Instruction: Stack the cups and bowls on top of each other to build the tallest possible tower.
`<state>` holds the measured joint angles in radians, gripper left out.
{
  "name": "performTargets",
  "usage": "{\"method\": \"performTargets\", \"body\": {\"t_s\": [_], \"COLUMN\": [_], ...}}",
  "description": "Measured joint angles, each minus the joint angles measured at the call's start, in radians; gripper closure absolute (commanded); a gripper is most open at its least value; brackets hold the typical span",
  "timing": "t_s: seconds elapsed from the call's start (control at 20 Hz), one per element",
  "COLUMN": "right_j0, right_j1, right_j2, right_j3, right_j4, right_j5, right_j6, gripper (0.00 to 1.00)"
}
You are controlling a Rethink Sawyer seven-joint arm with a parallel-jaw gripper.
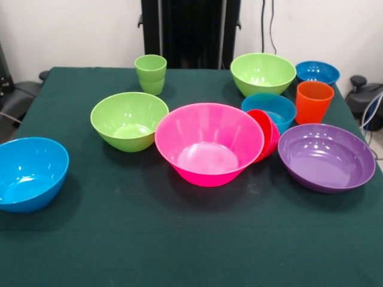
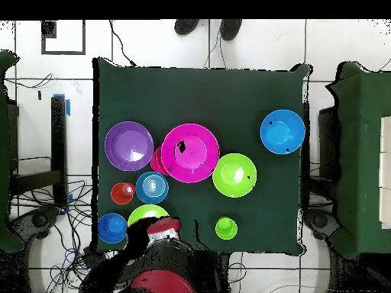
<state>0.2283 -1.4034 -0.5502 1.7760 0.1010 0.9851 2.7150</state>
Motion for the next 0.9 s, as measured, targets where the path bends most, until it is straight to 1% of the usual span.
{"method": "performTargets", "body": {"t_s": [0.15, 0.2, 0.55, 0.75, 0.8, 0.9], "right_j0": [0.000, -0.001, -0.013, -0.033, -0.047, -0.052], "right_j1": [0.001, 0.003, 0.028, 0.045, 0.054, 0.060], "right_j2": [0.000, 0.000, 0.000, 0.002, 0.005, 0.006], "right_j3": [0.013, 0.025, 0.074, 0.106, 0.125, 0.133], "right_j4": [0.003, 0.007, 0.024, 0.044, 0.051, 0.052], "right_j5": [-0.025, -0.055, -0.189, -0.252, -0.283, -0.295], "right_j6": [0.000, 0.000, 0.000, 0.000, 0.000, 0.000], "gripper": [1.00, 1.00, 1.00, 1.00, 1.00, 1.00]}}
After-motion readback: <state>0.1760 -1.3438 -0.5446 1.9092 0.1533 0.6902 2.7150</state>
